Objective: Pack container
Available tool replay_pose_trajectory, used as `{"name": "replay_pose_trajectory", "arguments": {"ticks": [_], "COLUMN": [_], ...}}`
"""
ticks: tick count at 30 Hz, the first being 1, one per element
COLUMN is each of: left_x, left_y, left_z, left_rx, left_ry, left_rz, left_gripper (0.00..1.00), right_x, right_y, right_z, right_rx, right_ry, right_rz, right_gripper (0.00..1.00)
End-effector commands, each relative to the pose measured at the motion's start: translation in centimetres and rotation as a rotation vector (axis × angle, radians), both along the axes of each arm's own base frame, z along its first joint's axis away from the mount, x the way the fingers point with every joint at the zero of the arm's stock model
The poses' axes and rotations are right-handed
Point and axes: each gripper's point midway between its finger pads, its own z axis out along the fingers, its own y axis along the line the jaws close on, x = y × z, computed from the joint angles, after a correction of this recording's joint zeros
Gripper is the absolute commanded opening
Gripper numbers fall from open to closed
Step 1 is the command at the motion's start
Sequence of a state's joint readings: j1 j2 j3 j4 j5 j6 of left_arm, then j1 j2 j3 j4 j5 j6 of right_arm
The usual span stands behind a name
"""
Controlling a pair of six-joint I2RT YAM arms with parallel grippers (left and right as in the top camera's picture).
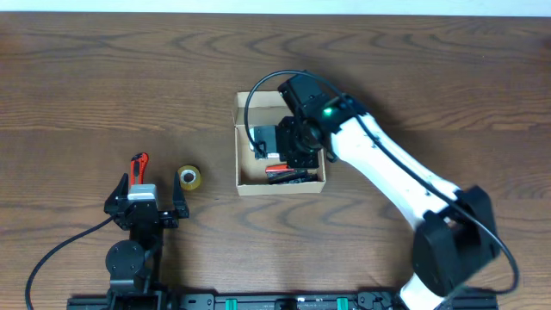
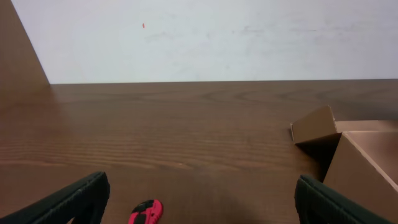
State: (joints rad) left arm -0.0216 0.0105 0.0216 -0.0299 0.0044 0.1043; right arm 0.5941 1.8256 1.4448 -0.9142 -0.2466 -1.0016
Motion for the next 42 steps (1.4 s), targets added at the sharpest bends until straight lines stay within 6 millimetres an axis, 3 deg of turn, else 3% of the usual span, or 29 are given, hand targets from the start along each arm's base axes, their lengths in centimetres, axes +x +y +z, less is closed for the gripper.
{"name": "replay_pose_trajectory", "arguments": {"ticks": [1,10,16,17,19,21,22,26,33,34,35,38,42], "left_x": [-0.1,-0.1,-0.1,-0.1,-0.1,-0.1,-0.1,-0.1,-0.1,-0.1,-0.1,-0.1,-0.1], "left_y": [-0.2,-0.2,-0.2,-0.2,-0.2,-0.2,-0.2,-0.2,-0.2,-0.2,-0.2,-0.2,-0.2], "left_z": [-1.8,-1.8,-1.8,-1.8,-1.8,-1.8,-1.8,-1.8,-1.8,-1.8,-1.8,-1.8,-1.8], "left_rx": [-0.008,-0.008,-0.008,-0.008,-0.008,-0.008,-0.007,-0.008,-0.008,-0.008,-0.007,-0.008,-0.007], "left_ry": [0.057,0.057,0.057,0.057,0.057,0.056,0.057,0.057,0.057,0.057,0.057,0.057,0.057], "left_rz": [-0.013,-0.013,-0.013,-0.013,-0.013,-0.013,-0.013,-0.013,-0.013,-0.013,-0.013,-0.013,-0.013], "left_gripper": [0.95,0.95,0.95,0.95,0.95,0.95,0.95,0.95,0.95,0.95,0.95,0.95,0.95], "right_x": [0.2,0.0,0.0,0.1,0.3,0.4,0.5,1.0,2.3,2.3,2.4,2.9,3.6], "right_y": [0.4,0.2,0.2,0.3,0.4,0.5,0.5,0.9,0.5,0.2,-0.1,-2.0,-4.9], "right_z": [-2.4,-7.3,-7.9,-7.8,-7.5,-6.9,-6.5,-3.8,4.4,5.8,6.8,10.7,14.3], "right_rx": [-0.026,-0.086,-0.091,-0.088,-0.080,-0.072,-0.065,-0.028,0.101,0.122,0.138,0.201,0.271], "right_ry": [0.042,0.133,0.140,0.136,0.130,0.119,0.111,0.060,-0.099,-0.124,-0.141,-0.206,-0.247], "right_rz": [0.012,0.012,0.011,0.009,-0.007,-0.010,-0.015,-0.024,-0.089,-0.105,-0.122,-0.206,-0.357], "right_gripper": [0.01,0.01,0.02,0.07,0.33,0.47,0.51,0.51,0.53,0.56,0.68,0.75,0.82]}}
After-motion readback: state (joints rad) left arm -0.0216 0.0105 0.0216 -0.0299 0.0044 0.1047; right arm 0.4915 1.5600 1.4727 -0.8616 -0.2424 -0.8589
